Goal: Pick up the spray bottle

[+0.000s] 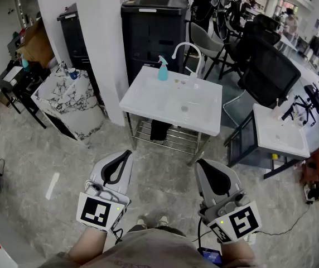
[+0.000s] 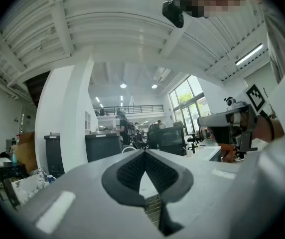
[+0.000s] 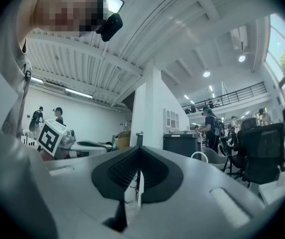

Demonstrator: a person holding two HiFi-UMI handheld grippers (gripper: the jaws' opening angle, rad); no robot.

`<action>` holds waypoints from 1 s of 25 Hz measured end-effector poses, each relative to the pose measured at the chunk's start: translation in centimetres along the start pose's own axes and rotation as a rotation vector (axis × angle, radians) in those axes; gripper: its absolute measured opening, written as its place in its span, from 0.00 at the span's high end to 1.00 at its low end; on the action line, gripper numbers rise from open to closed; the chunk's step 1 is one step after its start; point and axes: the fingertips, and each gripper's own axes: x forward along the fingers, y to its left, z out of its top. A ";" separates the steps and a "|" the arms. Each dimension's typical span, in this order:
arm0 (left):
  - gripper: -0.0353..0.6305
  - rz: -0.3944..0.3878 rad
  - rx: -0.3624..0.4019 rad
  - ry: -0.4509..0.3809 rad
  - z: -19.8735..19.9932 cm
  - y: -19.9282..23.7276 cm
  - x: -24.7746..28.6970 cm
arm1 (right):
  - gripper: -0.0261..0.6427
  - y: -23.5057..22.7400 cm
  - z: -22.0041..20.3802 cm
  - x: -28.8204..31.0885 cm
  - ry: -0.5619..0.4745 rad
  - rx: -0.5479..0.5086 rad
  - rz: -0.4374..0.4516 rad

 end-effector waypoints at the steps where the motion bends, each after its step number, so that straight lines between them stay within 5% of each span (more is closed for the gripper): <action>1: 0.95 0.001 0.000 -0.001 0.1 0.2 0.1 | 0.92 -0.1 0.0 0.2 0.004 0.000 -0.003; 18: 0.95 -0.017 -0.002 0.034 -0.8 -1.3 1.7 | 0.92 -2.8 -1.8 -0.4 0.040 0.021 -0.038; 21: 0.95 -0.016 -0.002 0.032 -0.6 -2.1 2.1 | 0.67 -4.3 -2.1 -0.8 0.046 0.024 -0.073; 25: 0.95 0.003 0.007 0.024 -0.5 -3.0 2.6 | 0.62 -6.3 -2.4 -1.7 0.041 0.023 -0.095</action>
